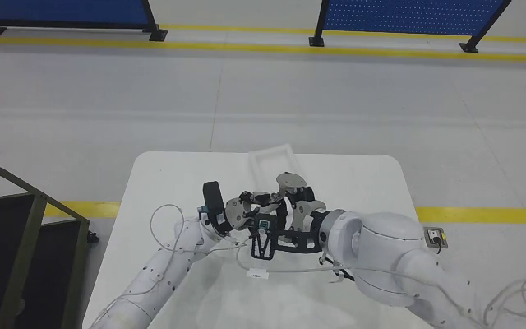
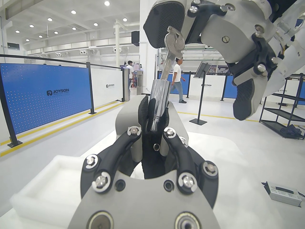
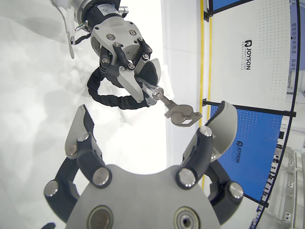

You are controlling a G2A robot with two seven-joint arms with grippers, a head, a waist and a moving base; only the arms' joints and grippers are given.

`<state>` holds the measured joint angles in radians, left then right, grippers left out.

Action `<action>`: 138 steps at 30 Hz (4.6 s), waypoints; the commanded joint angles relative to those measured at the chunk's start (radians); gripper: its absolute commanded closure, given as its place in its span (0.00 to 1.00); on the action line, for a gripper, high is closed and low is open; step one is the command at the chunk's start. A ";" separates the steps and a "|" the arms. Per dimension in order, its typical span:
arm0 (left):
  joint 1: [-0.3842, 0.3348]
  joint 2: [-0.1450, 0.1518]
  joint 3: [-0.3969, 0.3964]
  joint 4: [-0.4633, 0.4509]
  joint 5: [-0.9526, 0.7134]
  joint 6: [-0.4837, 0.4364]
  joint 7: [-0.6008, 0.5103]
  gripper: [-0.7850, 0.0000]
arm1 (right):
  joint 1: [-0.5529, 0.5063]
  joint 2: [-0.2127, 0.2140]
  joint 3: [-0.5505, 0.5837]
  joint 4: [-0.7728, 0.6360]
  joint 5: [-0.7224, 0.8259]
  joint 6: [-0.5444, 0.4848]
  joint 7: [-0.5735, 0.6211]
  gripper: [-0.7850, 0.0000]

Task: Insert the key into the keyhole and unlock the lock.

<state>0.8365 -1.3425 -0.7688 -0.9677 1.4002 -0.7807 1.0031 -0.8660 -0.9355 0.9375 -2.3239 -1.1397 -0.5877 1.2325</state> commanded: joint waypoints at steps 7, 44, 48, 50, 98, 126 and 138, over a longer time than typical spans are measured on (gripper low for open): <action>0.002 -0.004 -0.007 -0.003 -0.010 -0.010 -0.019 1.00 | 0.031 0.041 -0.054 -0.013 -0.014 0.000 0.000 0.00; 0.016 0.004 -0.031 -0.037 0.042 -0.084 -0.047 1.00 | 0.281 0.224 -0.192 0.039 -0.009 -0.200 -0.200 0.56; 0.019 0.004 -0.032 -0.043 0.042 -0.091 -0.055 1.00 | 0.310 0.254 -0.216 0.024 -0.033 -0.218 -0.218 0.55; 0.021 0.004 -0.032 -0.046 0.042 -0.095 -0.059 1.00 | 0.324 0.267 -0.223 0.011 -0.033 -0.225 -0.225 0.56; 0.008 -0.012 0.010 -0.067 0.058 -0.125 -0.088 1.00 | 0.395 0.277 -0.241 0.002 0.391 0.095 -0.024 1.00; -0.002 -0.016 0.030 -0.058 0.047 -0.121 -0.085 1.00 | 0.360 0.196 -0.255 0.037 0.449 0.604 0.037 0.94; 0.000 -0.009 0.024 -0.061 0.048 -0.116 -0.079 1.00 | 0.297 0.202 -0.168 0.040 0.522 0.573 -0.007 0.00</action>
<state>0.8361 -1.3526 -0.7441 -1.0279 1.4473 -0.8967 0.9234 -0.5596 -0.7362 0.7568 -2.2832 -0.6330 -0.0036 1.2343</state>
